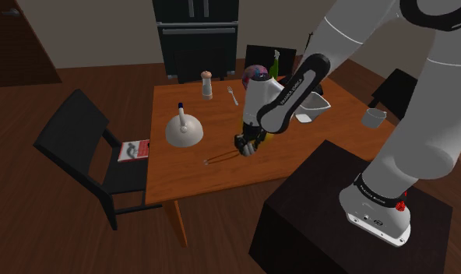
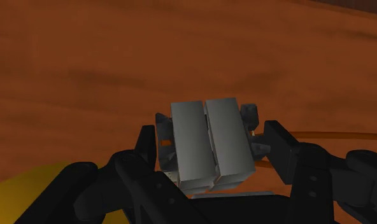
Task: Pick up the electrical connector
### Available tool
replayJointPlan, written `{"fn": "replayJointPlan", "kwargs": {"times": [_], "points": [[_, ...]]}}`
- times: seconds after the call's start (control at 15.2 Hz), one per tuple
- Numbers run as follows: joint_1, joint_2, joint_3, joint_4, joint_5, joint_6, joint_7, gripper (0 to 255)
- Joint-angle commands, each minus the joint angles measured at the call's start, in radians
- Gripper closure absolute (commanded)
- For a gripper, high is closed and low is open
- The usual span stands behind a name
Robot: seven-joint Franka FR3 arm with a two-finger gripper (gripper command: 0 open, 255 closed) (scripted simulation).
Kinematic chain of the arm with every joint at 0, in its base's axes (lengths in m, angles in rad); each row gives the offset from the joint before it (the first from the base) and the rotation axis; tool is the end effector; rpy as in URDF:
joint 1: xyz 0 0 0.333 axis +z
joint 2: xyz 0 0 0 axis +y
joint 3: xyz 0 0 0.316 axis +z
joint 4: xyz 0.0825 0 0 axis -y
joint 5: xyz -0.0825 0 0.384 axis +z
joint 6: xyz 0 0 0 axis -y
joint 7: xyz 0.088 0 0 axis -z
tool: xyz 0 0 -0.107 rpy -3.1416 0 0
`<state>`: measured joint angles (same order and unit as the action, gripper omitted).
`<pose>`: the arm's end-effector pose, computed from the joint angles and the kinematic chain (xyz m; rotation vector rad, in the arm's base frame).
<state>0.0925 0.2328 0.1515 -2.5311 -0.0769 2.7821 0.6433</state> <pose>0.4464 0.1179 0.1909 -3.0828 0.5165 -0.0264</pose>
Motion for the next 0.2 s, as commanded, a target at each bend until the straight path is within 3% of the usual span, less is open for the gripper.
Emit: {"fn": "replayJointPlan", "kwargs": {"times": [0.0, 0.13], "points": [[-0.005, -0.031, 0.008, -0.005, 0.013, -0.027, -0.010, 255], [-0.006, -0.034, 0.008, -0.005, 0.014, -0.029, -0.010, 255]]}}
